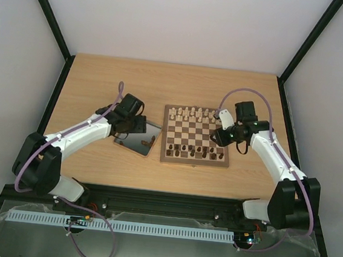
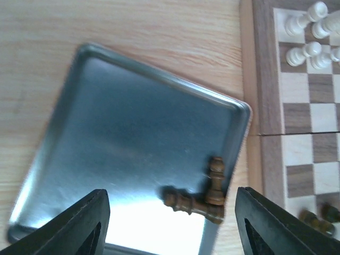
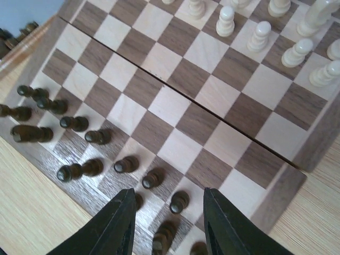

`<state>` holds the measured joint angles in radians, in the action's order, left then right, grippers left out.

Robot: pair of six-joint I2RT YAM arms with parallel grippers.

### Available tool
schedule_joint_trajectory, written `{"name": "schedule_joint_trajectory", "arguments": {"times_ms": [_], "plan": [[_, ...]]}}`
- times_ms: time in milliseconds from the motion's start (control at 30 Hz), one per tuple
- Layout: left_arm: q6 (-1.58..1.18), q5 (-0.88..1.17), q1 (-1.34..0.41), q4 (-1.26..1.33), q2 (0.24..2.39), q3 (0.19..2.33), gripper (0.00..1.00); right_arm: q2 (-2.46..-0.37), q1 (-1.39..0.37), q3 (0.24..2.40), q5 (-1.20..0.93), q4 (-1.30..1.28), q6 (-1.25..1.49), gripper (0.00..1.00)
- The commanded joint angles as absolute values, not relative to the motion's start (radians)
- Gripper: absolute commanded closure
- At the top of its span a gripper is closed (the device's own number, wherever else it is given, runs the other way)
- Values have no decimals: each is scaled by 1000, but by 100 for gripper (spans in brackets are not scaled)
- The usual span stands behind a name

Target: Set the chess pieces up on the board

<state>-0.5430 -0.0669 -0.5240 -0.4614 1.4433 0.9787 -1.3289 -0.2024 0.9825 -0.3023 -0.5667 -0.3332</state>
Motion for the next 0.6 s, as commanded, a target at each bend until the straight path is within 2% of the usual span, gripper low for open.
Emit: {"name": "schedule_joint_trajectory", "arguments": {"times_ms": [0,167,300,400,567], "plan": [[-743,-7,-558,-421,1441,943,33,-1283,-200,909,-398,-406,-239,62],[-848,-24,-566,-405,1450,923,35,-1260,-200,857,-397,-371,-247,62],[-818,-158,-563,-499,1454,948,37,-1237,-201,829,-417,-376,-256,61],[-770,-220,-557,-603,1471,985,43,-1225,-201,823,-428,-375,-258,60],[-660,-192,-497,-716,1522,984,52,-1220,-201,828,-444,-382,-262,60]]}}
